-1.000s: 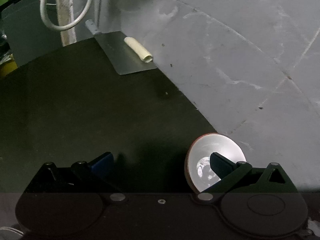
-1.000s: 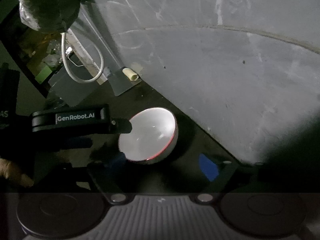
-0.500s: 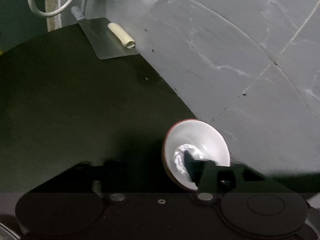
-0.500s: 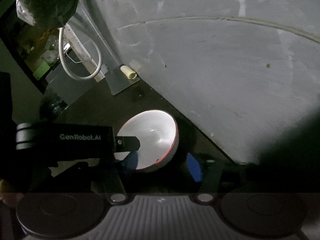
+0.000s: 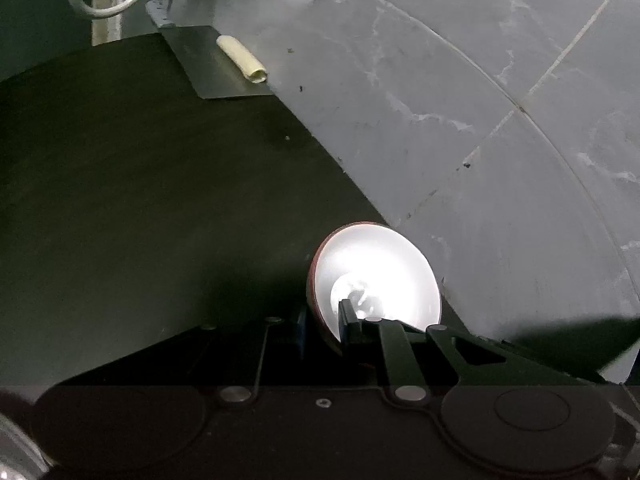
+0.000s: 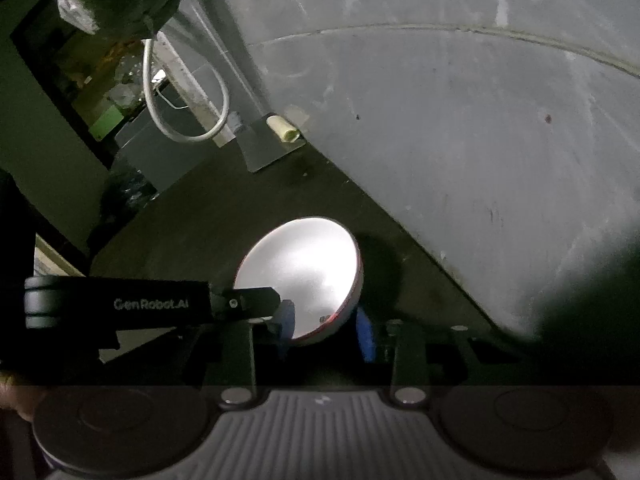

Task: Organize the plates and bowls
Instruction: 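Close both grippers on the second white bowl and lift it, then lower the second white bowl into the first white bowl and open both grippers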

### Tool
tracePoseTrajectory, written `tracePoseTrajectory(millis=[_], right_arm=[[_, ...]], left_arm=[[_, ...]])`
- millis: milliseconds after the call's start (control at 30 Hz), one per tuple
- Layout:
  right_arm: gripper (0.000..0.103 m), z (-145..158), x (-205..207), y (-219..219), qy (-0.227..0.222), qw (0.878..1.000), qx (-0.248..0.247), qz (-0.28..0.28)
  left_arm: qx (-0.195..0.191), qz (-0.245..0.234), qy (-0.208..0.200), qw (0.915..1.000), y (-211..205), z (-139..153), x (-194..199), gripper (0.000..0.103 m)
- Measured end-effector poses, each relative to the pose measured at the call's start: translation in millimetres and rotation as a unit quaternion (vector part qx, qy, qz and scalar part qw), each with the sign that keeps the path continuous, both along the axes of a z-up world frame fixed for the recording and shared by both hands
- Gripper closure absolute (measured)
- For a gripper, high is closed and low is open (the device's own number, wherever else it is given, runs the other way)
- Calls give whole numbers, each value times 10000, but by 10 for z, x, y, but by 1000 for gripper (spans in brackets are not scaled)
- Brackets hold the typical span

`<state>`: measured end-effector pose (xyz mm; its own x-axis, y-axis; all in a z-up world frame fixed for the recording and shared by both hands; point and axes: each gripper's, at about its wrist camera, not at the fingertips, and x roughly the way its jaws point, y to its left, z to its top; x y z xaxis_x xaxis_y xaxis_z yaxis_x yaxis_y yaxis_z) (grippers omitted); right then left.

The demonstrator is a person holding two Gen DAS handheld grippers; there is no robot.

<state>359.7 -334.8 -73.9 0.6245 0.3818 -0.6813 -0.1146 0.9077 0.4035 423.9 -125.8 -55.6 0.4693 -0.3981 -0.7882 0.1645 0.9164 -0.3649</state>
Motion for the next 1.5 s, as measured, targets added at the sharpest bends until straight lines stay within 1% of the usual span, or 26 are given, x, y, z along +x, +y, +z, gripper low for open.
tracePoseTrajectory(millis=[200, 400, 600, 700, 833, 967, 1133, 1367, 1500], right_arm=[[69, 148, -202, 56, -331, 9991, 56, 260], [69, 401, -436, 159, -769, 9949, 168, 635], [69, 664, -702, 279, -1173, 9867, 292, 1086], [69, 777, -839, 337, -1290, 9822, 337, 1321], [69, 903, -1020, 416, -1406, 9760, 377, 1619], [69, 976, -1146, 505, -1462, 9697, 359, 1926], [70, 1009, -1274, 572, -1460, 9638, 305, 2210], [70, 971, -1406, 527, -1288, 9591, 230, 2511], [70, 917, -1480, 497, -1130, 9591, 186, 2587]], left_arm=[[-215, 278, -256, 9991, 160, 139, -299, 86], [-341, 515, -727, 9954, 384, 374, -666, 86], [-478, 754, -1273, 9878, 604, 602, -1110, 86], [-546, 897, -1493, 9832, 712, 701, -1342, 86], [-672, 1074, -1711, 9771, 834, 763, -1586, 86], [-690, 1183, -1761, 9748, 938, 813, -1797, 86], [-719, 1233, -1688, 9753, 1021, 812, -1995, 86], [-875, 1193, -1354, 9797, 1024, 687, -2227, 84], [-862, 1137, -1118, 9834, 988, 587, -2306, 83]])
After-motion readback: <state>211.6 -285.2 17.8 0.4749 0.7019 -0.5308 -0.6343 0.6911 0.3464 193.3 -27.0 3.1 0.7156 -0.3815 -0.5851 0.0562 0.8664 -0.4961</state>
